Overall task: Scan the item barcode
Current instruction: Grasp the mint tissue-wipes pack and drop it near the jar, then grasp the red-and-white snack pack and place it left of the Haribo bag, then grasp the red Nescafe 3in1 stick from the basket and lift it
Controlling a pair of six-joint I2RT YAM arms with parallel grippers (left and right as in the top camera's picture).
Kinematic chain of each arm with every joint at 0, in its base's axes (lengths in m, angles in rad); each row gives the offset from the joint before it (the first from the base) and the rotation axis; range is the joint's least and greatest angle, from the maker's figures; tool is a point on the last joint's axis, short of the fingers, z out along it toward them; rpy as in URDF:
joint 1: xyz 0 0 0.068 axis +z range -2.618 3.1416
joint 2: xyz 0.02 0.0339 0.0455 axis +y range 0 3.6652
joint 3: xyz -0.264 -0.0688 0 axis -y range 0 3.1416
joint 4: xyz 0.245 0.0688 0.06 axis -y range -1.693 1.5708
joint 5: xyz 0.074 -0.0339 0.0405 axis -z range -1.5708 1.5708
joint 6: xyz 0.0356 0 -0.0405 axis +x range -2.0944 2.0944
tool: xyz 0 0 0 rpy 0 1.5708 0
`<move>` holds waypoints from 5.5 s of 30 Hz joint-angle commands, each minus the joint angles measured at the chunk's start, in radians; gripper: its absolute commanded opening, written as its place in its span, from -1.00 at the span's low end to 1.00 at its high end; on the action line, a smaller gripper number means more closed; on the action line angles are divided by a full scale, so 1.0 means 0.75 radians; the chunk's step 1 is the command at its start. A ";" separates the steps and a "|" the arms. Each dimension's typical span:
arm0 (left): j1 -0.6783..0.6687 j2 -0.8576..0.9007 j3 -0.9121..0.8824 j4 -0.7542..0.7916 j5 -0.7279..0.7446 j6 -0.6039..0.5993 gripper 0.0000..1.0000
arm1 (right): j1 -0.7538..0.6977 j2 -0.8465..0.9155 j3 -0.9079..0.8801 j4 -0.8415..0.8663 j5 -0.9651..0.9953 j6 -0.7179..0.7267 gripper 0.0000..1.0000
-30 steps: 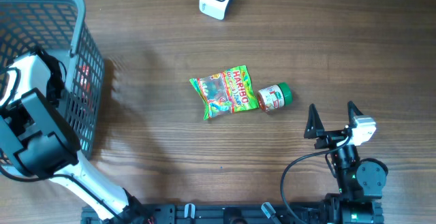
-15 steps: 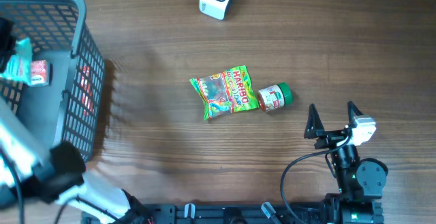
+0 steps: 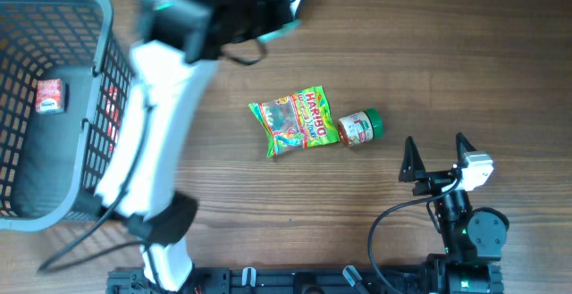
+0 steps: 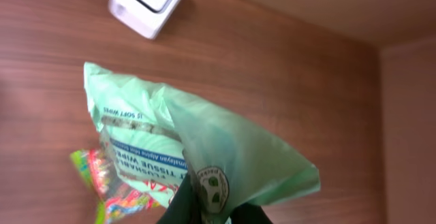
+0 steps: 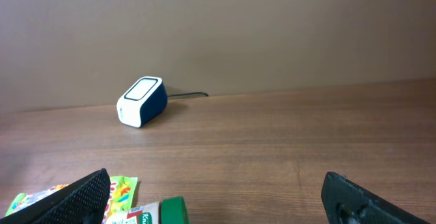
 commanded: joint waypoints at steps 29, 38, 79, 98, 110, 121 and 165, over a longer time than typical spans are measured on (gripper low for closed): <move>0.057 -0.289 0.014 0.061 -0.892 0.006 1.00 | 0.004 -0.007 -0.002 0.007 0.008 -0.008 0.99; 1.047 -0.379 -0.238 -0.400 -0.655 -0.650 1.00 | 0.004 -0.007 -0.002 0.007 0.008 -0.007 0.99; 1.439 0.117 -1.646 1.594 -0.367 -0.464 0.12 | 0.004 -0.007 -0.002 0.007 0.008 -0.007 0.99; 1.436 -1.075 -1.645 1.243 -0.024 -0.397 -0.92 | 0.004 -0.007 -0.002 0.007 0.008 -0.007 0.99; 0.399 -0.724 -1.899 0.777 -0.195 0.164 -0.92 | 0.004 -0.007 -0.002 0.007 0.008 -0.007 0.99; 0.097 -0.253 -1.988 1.034 0.089 -0.128 -0.49 | 0.004 -0.007 -0.002 0.007 0.008 -0.007 0.99; 1.338 0.179 -1.111 0.221 -0.078 0.764 1.00 | 0.004 -0.007 -0.002 0.007 0.008 -0.008 0.99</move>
